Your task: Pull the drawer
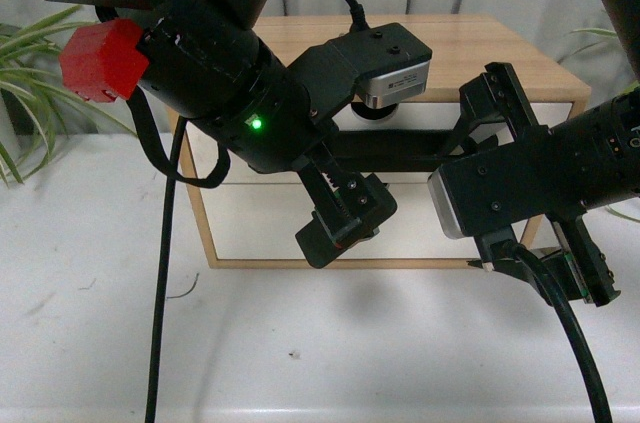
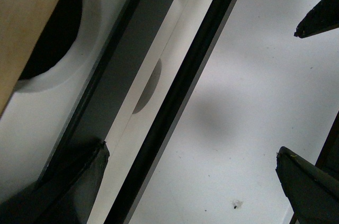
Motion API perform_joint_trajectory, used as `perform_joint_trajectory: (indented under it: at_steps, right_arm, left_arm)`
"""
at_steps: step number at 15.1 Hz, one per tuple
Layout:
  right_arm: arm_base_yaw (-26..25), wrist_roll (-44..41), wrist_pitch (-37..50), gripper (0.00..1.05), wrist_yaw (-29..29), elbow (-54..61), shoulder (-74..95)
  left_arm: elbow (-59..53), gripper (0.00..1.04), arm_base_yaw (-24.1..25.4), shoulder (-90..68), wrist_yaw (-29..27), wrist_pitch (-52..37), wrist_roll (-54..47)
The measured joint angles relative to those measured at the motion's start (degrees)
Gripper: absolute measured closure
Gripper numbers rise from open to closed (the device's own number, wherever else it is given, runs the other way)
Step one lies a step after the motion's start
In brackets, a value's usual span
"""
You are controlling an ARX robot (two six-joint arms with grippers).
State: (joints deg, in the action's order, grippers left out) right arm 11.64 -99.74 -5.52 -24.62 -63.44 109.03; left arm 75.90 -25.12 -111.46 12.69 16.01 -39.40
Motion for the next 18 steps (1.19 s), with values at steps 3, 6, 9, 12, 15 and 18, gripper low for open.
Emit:
perform_joint_trajectory:
  at_steps: [3,6,9,12,15,18]
  right_arm:
    - [0.0,0.0,1.5,0.06,0.0,1.6,-0.2]
    - [0.0,0.1,2.2,0.06,0.4,3.3,-1.2]
    - [0.1,0.1,2.6,0.06,0.3,5.6,-2.8]
    - [0.4,0.1,1.6,0.06,0.4,8.7,-5.7]
    - [0.5,0.2,1.5,0.06,0.6,12.5,-8.9]
    - [1.2,0.2,0.2,0.06,0.6,16.7,-12.9]
  left_arm:
    - [-1.0,0.07,0.0,0.0,0.6,-1.5,0.0]
    - [-1.6,0.07,-0.6,0.0,1.1,-1.9,-0.1]
    - [-3.1,0.07,-1.3,0.5,2.0,-2.3,-0.3]
    - [-6.4,0.07,-1.9,3.0,2.4,-2.6,-0.5]
    - [-10.4,0.07,-2.5,5.9,3.0,-3.9,-0.4]
    - [-15.8,0.07,-3.6,9.9,3.5,-5.4,0.0]
